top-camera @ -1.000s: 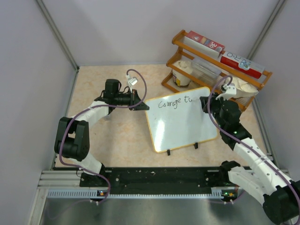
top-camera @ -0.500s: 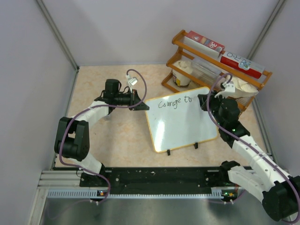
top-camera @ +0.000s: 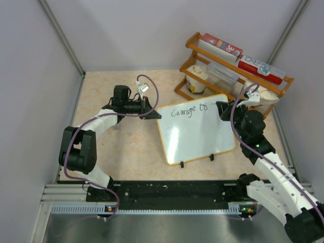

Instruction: Write a sentence on the whiteboard

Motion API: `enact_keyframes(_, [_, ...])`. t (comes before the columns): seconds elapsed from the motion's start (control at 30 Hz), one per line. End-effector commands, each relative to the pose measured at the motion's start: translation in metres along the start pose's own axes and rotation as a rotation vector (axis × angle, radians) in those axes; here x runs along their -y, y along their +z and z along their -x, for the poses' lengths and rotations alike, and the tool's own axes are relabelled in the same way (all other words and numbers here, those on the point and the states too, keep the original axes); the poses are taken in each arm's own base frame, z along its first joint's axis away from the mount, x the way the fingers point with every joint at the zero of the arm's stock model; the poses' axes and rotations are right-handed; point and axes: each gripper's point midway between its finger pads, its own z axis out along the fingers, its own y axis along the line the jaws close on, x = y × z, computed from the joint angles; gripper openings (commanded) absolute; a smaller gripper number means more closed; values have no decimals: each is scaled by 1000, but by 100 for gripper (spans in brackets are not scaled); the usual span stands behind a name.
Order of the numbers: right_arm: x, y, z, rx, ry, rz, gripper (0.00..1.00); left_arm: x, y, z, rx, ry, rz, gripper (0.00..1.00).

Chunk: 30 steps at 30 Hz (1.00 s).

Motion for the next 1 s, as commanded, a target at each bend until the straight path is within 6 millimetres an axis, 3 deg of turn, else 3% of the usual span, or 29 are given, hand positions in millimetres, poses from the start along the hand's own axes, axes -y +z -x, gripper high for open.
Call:
enact_keyframes(0.0, [-4, -13, 31, 95, -10, 10, 0, -19, 15, -34, -84, 130, 57, 0])
enact_keyframes(0.37, [-10, -32, 9, 37, -77, 101, 0, -20, 15, -33, -72, 134, 69, 0])
enact_keyframes(0.67, [-21, -28, -2, -11, -80, 163, 0, -19, 14, -31, -63, 138, 78, 0])
enact_keyframes(0.97, [-47, -24, -14, -38, -112, 208, 0, -20, 14, -31, -59, 137, 81, 0])
